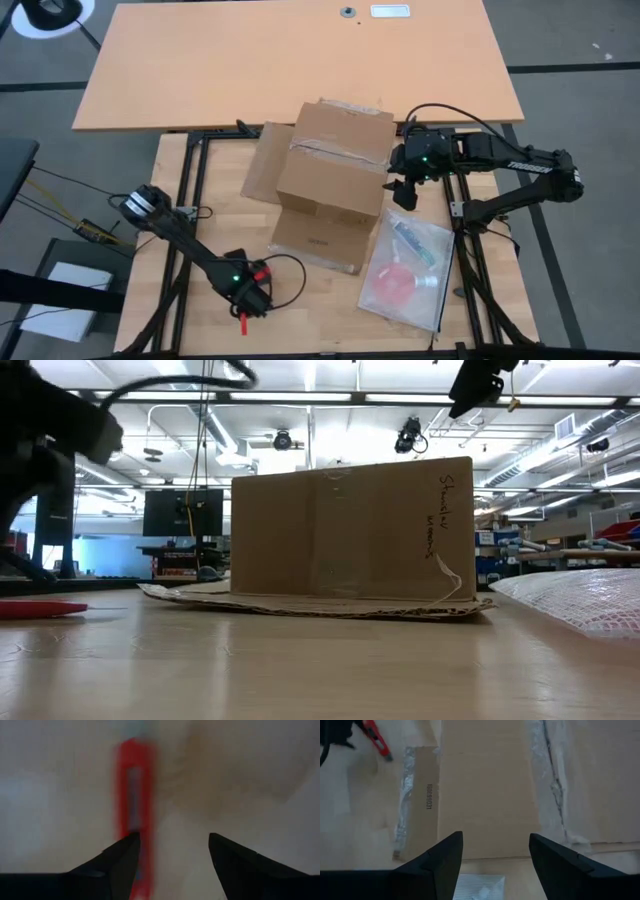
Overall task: Unpack boxes
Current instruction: Break down cardboard box until it is fully flat
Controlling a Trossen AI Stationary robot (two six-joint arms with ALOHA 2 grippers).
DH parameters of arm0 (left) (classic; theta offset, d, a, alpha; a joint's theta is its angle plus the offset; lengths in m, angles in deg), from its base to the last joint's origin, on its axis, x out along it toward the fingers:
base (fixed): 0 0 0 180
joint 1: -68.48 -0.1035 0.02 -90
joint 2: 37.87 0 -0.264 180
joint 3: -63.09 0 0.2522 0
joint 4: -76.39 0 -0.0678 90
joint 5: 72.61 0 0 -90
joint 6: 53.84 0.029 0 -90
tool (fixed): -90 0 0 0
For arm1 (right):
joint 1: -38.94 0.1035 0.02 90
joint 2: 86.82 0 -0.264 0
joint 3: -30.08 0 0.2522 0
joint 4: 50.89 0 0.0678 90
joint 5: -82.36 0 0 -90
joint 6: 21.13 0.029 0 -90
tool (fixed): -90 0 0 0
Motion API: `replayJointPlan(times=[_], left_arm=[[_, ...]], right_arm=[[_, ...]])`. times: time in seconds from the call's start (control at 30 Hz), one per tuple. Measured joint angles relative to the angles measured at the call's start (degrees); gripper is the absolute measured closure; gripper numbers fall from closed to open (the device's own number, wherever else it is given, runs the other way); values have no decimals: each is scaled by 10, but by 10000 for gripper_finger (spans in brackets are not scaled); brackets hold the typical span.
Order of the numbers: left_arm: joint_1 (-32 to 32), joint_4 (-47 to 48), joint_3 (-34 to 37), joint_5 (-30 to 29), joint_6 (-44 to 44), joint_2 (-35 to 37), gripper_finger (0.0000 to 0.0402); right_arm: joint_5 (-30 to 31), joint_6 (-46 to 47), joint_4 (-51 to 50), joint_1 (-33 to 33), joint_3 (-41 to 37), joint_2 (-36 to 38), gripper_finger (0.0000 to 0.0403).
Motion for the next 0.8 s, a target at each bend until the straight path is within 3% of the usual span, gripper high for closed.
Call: replayJointPlan(times=[0.07,0.2,0.43,0.6,0.8], left_arm=[[3,35,8,-13,-4,25,153],[5,11,61,-34,-30,94,153],[-16,-173,228,1,-47,198,154],[-21,-224,281,3,-28,206,154],[-20,-235,292,-23,44,201,154]], right_arm=[[-1,0,0,0,0,0,170],[-5,-1,10,0,0,0,170],[-15,12,11,-1,0,0,174],[-35,58,13,-1,0,0,174],[-64,73,13,0,0,0,175]])
